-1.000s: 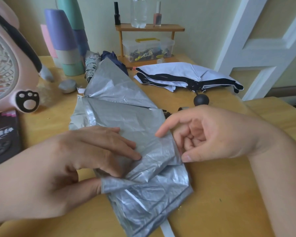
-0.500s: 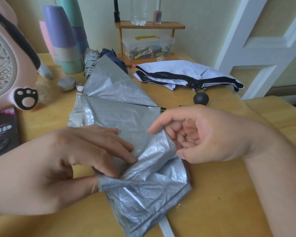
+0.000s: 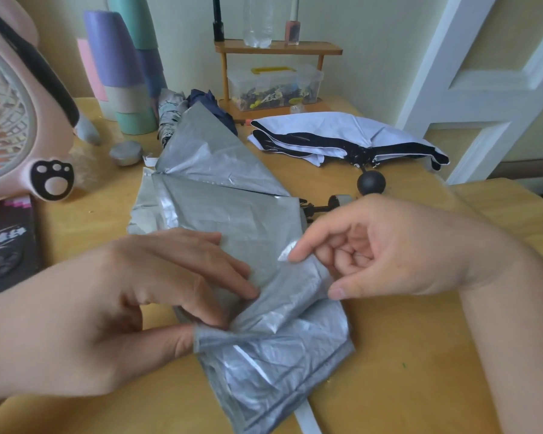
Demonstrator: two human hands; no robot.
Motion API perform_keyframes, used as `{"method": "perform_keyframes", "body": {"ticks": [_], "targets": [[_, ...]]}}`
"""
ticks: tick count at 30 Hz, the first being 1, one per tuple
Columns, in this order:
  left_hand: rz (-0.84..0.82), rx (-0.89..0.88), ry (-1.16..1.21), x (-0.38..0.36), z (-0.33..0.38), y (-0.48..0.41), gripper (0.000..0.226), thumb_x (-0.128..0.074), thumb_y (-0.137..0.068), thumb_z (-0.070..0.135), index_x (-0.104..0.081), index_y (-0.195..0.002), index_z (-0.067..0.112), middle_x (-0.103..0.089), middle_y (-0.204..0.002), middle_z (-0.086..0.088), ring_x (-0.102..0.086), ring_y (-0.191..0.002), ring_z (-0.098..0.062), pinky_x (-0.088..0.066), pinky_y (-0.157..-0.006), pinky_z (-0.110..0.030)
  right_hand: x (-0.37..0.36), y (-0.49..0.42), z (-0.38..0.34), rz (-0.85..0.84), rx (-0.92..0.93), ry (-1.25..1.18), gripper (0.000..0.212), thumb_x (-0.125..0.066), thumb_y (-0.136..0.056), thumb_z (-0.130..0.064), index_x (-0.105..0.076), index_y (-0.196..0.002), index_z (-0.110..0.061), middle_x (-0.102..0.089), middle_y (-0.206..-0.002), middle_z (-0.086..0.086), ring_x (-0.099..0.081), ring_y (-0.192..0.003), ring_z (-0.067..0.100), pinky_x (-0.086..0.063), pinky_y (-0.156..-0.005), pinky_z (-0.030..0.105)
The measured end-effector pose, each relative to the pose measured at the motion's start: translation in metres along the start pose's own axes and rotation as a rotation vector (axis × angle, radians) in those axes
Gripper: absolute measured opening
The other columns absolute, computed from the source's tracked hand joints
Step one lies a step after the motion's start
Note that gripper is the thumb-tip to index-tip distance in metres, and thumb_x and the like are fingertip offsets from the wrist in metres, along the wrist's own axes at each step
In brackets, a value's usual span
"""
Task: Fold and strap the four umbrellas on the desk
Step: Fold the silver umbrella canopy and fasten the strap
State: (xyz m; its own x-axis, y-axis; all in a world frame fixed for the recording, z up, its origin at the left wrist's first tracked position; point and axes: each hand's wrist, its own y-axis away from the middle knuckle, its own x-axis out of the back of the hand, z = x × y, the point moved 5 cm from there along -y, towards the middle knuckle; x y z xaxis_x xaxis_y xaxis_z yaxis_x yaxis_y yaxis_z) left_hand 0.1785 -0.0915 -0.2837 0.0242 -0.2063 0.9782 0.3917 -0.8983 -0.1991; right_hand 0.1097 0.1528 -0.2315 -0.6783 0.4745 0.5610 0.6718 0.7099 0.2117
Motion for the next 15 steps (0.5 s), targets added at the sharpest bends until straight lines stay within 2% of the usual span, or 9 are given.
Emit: {"method": "perform_keyframes", "body": {"ticks": [1,2,4,5,6,7,9,11,15], "targets": [[-0.078,0.033,0.225,0.01,0.016,-0.011,0.022,-0.052,-0.104,0.047,-0.055,-0.125,0.052,-0.055,-0.143,0.026,-0.061,-0.126,-0.006,-0.039,-0.113,-0.044,-0.003,-0.002,0.001,-0.016,-0.039,0.047,0.045,-0.082,-0.08,0.002,-0.076,-0.114,-0.028,-0.062,-0.077,-0.016,-0.048,-0.06,0.01,-0.044,-0.061,0.02],[-0.03,0.088,0.272,0.02,0.012,-0.017,0.027,-0.056,-0.102,0.032,-0.059,-0.123,0.048,-0.06,-0.139,0.019,-0.061,-0.128,-0.013,-0.042,-0.11,-0.051,-0.005,-0.004,0.002,-0.028,-0.074,0.09,0.044,-0.082,-0.08,-0.001,-0.075,-0.113,-0.029,-0.061,-0.074,-0.018,-0.049,-0.058,0.008,-0.045,-0.062,0.02],[0.085,0.162,0.236,0.026,-0.003,-0.031,0.051,-0.063,-0.086,0.018,-0.06,-0.127,0.048,-0.062,-0.138,0.016,-0.064,-0.125,-0.014,-0.044,-0.109,-0.048,-0.008,-0.006,0.001,-0.049,-0.124,0.15,0.04,-0.081,-0.082,-0.006,-0.075,-0.114,-0.031,-0.059,-0.065,-0.022,-0.047,-0.055,0.006,-0.046,-0.063,0.024],[0.087,0.188,0.182,0.025,-0.009,-0.034,0.054,-0.059,-0.088,0.02,-0.056,-0.133,0.049,-0.058,-0.142,0.019,-0.067,-0.118,-0.009,-0.045,-0.108,-0.036,-0.008,-0.006,0.001,-0.056,-0.142,0.17,0.039,-0.08,-0.084,-0.007,-0.074,-0.114,-0.031,-0.056,-0.06,-0.024,-0.046,-0.053,0.006,-0.046,-0.064,0.027],[0.096,0.231,0.13,0.023,-0.015,-0.038,0.048,-0.051,-0.096,0.027,-0.05,-0.139,0.049,-0.051,-0.148,0.023,-0.069,-0.11,-0.002,-0.043,-0.104,-0.021,-0.008,-0.006,0.001,-0.059,-0.154,0.187,0.037,-0.079,-0.085,-0.009,-0.074,-0.114,-0.03,-0.054,-0.055,-0.024,-0.044,-0.052,0.007,-0.046,-0.065,0.029],[0.131,0.295,0.108,0.024,-0.017,-0.042,0.039,-0.044,-0.103,0.036,-0.051,-0.141,0.046,-0.047,-0.15,0.024,-0.069,-0.106,0.002,-0.041,-0.1,-0.012,-0.008,-0.006,0.001,-0.06,-0.159,0.2,0.034,-0.079,-0.086,-0.01,-0.074,-0.114,-0.029,-0.052,-0.051,-0.024,-0.043,-0.051,0.008,-0.046,-0.064,0.029],[0.219,0.421,0.224,0.034,-0.009,-0.045,0.029,-0.05,-0.101,0.046,-0.068,-0.123,0.037,-0.058,-0.141,0.02,-0.061,-0.124,-0.002,-0.042,-0.107,-0.019,-0.008,-0.007,0.001,-0.049,-0.153,0.201,0.027,-0.078,-0.086,-0.014,-0.076,-0.109,-0.029,-0.055,-0.052,-0.021,-0.043,-0.05,0.008,-0.044,-0.062,0.028],[0.305,0.507,0.134,0.036,-0.006,-0.044,0.036,-0.053,-0.096,0.054,-0.068,-0.121,0.032,-0.057,-0.143,0.014,-0.049,-0.138,-0.006,-0.041,-0.114,-0.033,-0.009,-0.007,0.0,-0.028,-0.142,0.178,0.019,-0.079,-0.086,-0.018,-0.078,-0.102,-0.029,-0.066,-0.062,-0.014,-0.046,-0.049,0.005,-0.043,-0.058,0.026],[0.14,0.696,-0.094,0.034,-0.019,-0.05,0.065,-0.041,-0.09,0.075,-0.06,-0.134,0.031,-0.046,-0.155,0.003,-0.036,-0.149,-0.018,-0.032,-0.121,-0.049,-0.009,-0.005,-0.003,-0.015,-0.111,0.166,0.008,-0.078,-0.086,-0.024,-0.082,-0.093,-0.029,-0.075,-0.07,-0.003,-0.053,-0.052,0.003,-0.042,-0.053,0.018]]}}
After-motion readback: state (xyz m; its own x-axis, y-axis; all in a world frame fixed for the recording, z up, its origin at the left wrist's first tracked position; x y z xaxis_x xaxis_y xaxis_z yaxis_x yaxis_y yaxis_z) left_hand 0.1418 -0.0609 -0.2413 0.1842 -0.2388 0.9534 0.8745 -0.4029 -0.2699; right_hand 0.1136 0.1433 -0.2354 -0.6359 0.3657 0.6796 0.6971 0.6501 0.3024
